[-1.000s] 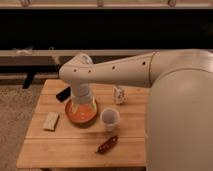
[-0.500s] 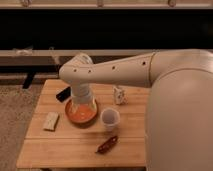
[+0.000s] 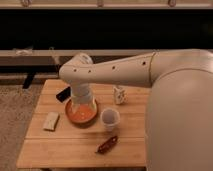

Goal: Push the eraser across the table

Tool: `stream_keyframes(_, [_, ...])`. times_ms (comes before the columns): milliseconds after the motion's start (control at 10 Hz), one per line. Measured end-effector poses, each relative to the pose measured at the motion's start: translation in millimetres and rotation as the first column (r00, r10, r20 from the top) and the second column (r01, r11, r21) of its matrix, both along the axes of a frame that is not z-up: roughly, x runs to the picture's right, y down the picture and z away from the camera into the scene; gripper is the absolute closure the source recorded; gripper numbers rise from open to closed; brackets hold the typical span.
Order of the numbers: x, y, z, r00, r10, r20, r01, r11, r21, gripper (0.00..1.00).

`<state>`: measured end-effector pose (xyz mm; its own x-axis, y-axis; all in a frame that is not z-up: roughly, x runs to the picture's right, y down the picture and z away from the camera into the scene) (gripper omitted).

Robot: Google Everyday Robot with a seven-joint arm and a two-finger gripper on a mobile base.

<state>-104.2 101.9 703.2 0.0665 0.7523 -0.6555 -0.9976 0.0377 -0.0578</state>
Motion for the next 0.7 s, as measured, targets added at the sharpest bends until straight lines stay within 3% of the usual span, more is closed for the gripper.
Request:
stream_keyframes(200, [-1.3,-0.8,0.1,1.000,-0.003,0.004,0.003,1.0000,-0.003,0.35])
stream_keyframes(500, [-27.9,-23.3,36.4,0.996,-0.047,0.075,0.049,0.9982,-0.033,0.35])
stream_keyframes(700, [-54.3,-44.2,71.0,0.990,-0.065,0.121,0.071,0.9962,-0.051,0.35])
